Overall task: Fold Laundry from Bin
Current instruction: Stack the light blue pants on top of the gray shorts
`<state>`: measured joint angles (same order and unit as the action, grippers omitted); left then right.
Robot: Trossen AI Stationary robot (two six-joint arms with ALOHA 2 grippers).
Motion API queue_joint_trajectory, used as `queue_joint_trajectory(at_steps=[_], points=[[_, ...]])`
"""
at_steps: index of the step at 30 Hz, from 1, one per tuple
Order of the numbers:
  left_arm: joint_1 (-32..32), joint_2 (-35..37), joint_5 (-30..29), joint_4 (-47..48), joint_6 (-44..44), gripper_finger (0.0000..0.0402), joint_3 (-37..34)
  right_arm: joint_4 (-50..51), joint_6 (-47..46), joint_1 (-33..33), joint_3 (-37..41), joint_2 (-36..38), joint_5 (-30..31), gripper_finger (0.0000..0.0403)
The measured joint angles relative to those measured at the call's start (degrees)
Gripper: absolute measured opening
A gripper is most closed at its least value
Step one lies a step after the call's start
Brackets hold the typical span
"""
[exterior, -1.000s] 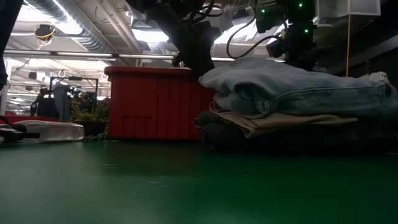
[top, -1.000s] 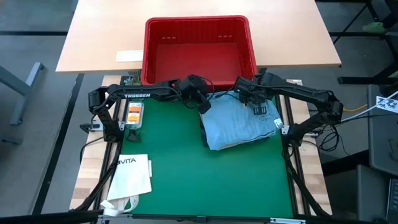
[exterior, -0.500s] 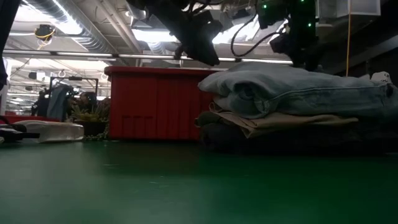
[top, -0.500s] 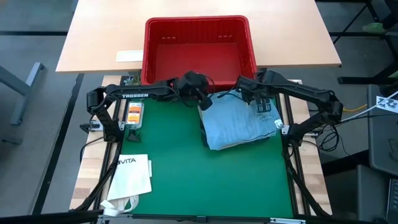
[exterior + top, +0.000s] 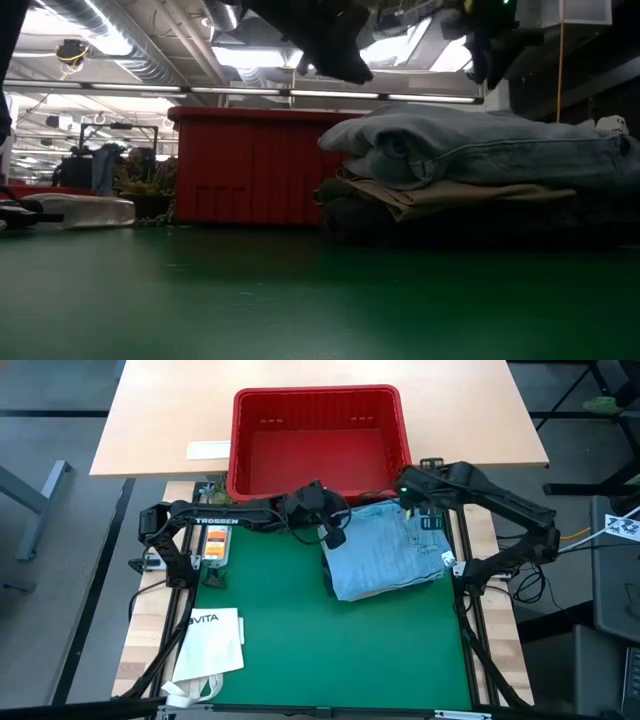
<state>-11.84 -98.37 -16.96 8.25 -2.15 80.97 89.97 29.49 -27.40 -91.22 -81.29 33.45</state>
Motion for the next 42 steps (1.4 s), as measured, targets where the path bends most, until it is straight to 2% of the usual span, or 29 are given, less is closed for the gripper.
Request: queue_joint_trajectory(at_steps=[3, 9, 19, 23, 29, 35, 42], points=[[1.2, 0.03, -0.07, -0.55, 0.0, 0.0105, 0.48, 0.1, -4.63, 0.04, -0.06, 2.76, -1.99, 0.0193], [4.52, 0.09, 0.6, -0.06, 0.06, 0.0105, 0.52, -1.82, -7.18, 0.07, 6.17, 8.11, -14.69, 0.0193], [7.57, -1.18, 2.99, -0.51, 2.73, 0.0105, -0.59, -24.34, -7.17, 0.07, 26.88, 19.02, -25.79, 0.0193], [7.09, -5.26, 2.32, -1.73, 3.08, 0.0105, -0.7, -32.93, -7.17, 0.07, 32.93, 20.79, -25.9, 0.0193], [5.05, -12.19, -2.12, -2.07, 3.26, 0.0105, -0.68, -39.11, -7.2, 0.04, 41.27, 20.3, -20.86, 0.0193], [3.37, -17.26, -1.53, -2.4, 3.59, 0.0105, -0.55, -44.6, -9.03, 0.04, 49.12, 20.06, -19.93, 0.0193], [3.28, -18.33, -1.39, -1.92, 3.72, 0.0105, -0.48, -46.83, -10.04, 0.0, 51.65, 20.15, -21.03, 0.0193]])
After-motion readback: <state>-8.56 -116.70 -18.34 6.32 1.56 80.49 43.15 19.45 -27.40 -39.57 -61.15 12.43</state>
